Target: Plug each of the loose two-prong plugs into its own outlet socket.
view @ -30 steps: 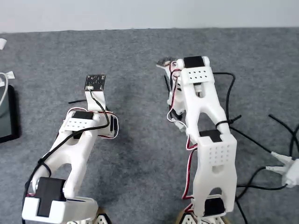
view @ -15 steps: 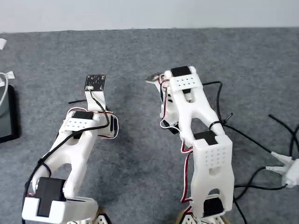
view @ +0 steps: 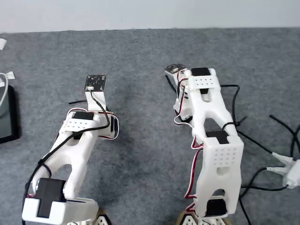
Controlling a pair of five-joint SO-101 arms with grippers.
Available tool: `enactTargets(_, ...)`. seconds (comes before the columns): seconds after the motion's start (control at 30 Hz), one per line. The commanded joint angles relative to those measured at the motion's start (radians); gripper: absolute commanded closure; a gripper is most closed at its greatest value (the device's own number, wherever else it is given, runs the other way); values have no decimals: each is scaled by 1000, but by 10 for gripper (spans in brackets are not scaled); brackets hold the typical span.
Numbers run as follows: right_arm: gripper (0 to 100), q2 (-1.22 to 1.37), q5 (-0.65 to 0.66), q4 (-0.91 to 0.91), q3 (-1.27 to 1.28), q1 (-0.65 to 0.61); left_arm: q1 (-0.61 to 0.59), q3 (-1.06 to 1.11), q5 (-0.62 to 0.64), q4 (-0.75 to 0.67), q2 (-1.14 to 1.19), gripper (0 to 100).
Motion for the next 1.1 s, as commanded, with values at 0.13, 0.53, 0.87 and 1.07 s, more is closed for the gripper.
enactTargets(0.13,989,-82,66,44,-8,-25,-20,38,-11,35,2,988)
enactTargets(0.53,989,-179,66,79,-9,-71,-20,38,-11,35,2,988)
enactTargets(0.87,890,-239,195,19,-2,47,-20,38,-11,32,2,988)
enactTargets(1.07,855,-122,227,-41,-2,68,-20,38,-11,31,2,988)
